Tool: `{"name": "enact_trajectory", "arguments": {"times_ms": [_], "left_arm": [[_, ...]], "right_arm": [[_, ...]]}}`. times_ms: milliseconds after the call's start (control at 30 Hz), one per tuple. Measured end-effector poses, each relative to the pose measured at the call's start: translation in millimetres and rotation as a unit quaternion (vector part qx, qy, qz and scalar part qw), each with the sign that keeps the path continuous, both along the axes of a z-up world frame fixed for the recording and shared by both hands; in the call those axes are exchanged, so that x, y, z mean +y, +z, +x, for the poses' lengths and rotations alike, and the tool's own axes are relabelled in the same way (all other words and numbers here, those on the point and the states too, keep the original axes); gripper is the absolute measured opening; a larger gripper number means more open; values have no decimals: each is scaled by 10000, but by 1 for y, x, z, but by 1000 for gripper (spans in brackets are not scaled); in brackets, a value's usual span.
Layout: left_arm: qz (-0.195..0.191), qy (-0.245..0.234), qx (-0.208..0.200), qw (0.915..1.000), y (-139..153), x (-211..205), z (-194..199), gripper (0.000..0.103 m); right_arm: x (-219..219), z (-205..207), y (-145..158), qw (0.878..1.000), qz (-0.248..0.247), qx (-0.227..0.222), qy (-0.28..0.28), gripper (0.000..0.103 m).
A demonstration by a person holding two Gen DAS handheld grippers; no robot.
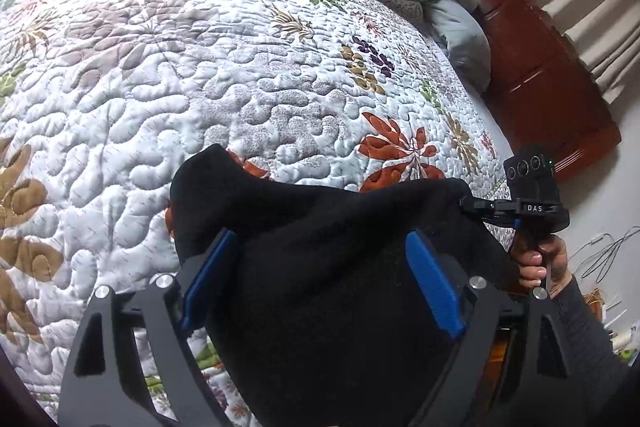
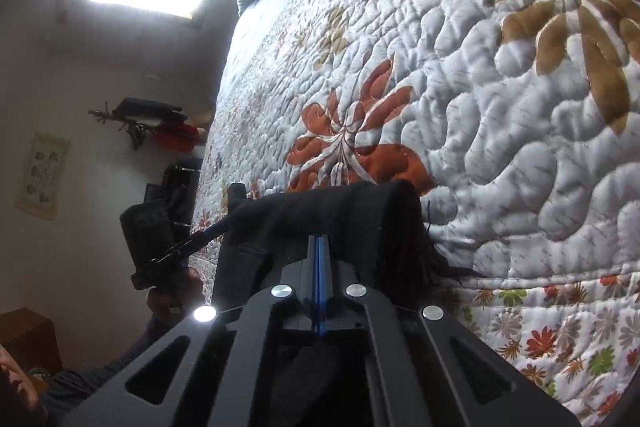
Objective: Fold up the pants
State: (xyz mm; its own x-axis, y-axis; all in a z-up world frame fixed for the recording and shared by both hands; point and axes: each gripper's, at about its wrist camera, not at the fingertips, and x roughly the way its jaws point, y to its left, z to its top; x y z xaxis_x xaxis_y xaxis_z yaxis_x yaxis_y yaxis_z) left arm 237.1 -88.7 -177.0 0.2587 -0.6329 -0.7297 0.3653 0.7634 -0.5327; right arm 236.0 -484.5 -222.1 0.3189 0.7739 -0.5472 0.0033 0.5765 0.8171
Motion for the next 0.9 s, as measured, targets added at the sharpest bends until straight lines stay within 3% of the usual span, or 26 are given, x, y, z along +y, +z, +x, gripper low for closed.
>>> {"name": "enact_trajectory", "arguments": {"times_ms": [133, 267, 367, 433, 500, 567, 733, 800, 833, 867, 900], "left_arm": [[282, 174, -442, 9985, 29, 8, -21, 89], [209, 85, -842, 9962, 58, 21, -66, 89], [15, -47, -802, 9968, 57, 26, -100, 89], [-38, -187, -625, 9979, 43, 23, -114, 89], [-2, -209, -420, 9989, 27, 19, -118, 86], [31, -220, -222, 9995, 11, 15, -118, 86], [-31, -270, -203, 9994, 7, 14, -115, 88], [-114, -234, -165, 9995, 12, 23, -116, 88], [-169, -162, -186, 9996, 17, 32, -115, 89], [-222, -89, -212, 9995, 20, 40, -114, 92], [-264, -25, -204, 9994, 23, 48, -111, 93]], "right_arm": [[10, -19, 48, 9987, -204, -458, 14, 17], [37, -59, 82, 9957, -288, -752, 451, 18], [56, -80, 71, 9949, -377, -618, 705, 19], [59, -91, 48, 9947, -599, -393, 731, 19], [51, -95, 30, 9963, -588, -214, 586, 14], [37, -97, 14, 9980, -533, -69, 343, 1], [15, -103, 12, 9988, -484, -20, 75, 0], [5, -103, 19, 9982, -587, -23, -73, 6], [-4, -104, 24, 9982, -582, -14, -171, 17], [-11, -104, 26, 9976, -632, 24, -271, 47], [-17, -104, 30, 9968, -706, 66, -371, 65]]}}
